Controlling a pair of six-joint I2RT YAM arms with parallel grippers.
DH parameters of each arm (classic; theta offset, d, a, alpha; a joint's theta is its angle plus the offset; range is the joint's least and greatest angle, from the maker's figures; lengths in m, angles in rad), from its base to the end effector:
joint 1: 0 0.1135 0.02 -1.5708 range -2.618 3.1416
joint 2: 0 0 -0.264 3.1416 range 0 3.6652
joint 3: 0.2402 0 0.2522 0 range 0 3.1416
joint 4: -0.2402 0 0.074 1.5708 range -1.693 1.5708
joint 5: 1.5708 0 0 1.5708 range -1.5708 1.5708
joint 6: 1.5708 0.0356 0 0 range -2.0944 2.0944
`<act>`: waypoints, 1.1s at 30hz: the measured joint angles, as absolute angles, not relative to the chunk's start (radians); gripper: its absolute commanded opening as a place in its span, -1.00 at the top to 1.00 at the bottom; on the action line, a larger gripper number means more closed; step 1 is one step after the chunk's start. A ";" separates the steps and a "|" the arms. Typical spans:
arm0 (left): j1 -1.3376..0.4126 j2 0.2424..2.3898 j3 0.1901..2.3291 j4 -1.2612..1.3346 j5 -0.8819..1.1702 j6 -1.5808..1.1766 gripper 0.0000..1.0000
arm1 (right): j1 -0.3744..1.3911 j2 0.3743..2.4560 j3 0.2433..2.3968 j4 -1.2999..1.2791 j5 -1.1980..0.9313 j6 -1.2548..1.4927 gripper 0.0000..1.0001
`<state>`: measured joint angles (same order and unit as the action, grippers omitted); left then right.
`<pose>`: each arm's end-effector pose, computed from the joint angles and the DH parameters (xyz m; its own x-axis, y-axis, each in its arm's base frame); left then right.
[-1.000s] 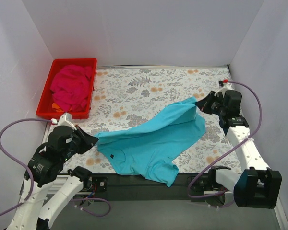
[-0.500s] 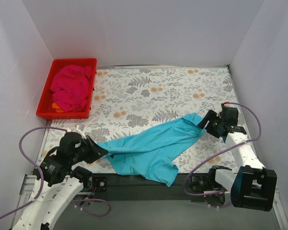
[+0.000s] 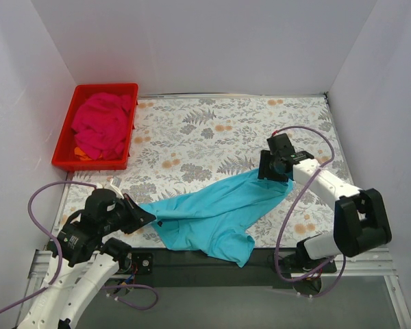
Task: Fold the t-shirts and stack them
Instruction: Flatten the tshirt out
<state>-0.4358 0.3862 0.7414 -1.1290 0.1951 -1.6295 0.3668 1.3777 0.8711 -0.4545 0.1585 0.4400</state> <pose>0.0534 -0.0325 0.2783 -0.5017 -0.8467 0.1772 -0.6641 0.2458 -0.7061 0.2589 0.0934 0.2167 -0.8073 0.1404 -0.5732 0.0819 0.9885 0.1268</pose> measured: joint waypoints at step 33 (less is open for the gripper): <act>-0.436 0.350 0.742 -1.150 0.182 -1.604 1.00 | 0.577 1.772 1.164 -0.719 0.538 0.702 0.32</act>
<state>-0.4358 0.3496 0.7418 -1.1496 0.1818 -1.6039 0.5766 1.7718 1.1645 -0.7193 0.5385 0.7021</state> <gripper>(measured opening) 0.030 0.385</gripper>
